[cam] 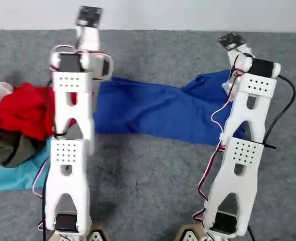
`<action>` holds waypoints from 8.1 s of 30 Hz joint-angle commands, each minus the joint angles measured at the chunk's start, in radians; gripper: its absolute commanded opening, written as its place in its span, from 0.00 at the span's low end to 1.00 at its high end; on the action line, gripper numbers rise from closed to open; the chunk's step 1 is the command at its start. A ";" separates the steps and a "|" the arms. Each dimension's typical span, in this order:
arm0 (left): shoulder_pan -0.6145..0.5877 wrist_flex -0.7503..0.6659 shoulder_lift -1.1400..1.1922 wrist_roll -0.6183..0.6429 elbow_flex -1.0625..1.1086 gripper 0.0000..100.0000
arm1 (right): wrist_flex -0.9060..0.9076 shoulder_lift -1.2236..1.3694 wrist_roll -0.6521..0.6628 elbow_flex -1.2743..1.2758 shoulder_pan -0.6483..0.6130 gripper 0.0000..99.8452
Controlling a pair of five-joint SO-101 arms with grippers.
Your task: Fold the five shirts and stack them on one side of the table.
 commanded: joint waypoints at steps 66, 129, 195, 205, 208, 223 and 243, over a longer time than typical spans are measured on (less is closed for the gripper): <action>0.048 0.021 -0.822 -0.152 1.348 0.10 | -0.272 -0.285 0.037 0.535 0.133 0.01; 0.049 0.021 -0.810 -0.157 1.477 0.10 | -0.150 -0.231 0.098 0.806 0.053 0.01; 0.199 -0.164 -0.680 0.344 1.419 0.22 | 0.036 -0.524 0.098 0.618 0.125 0.27; 0.195 -0.058 -0.321 0.482 1.035 0.27 | 0.041 -0.516 0.127 0.618 0.134 0.27; 0.195 0.009 -0.181 0.482 0.877 0.27 | 0.039 -0.516 0.127 0.618 0.134 0.27; 0.224 0.023 -0.063 0.319 0.730 0.01 | 0.031 -0.438 0.123 0.618 0.136 0.27; 0.236 0.020 -0.540 0.091 1.590 0.01 | 0.035 -0.430 0.127 0.612 0.108 0.27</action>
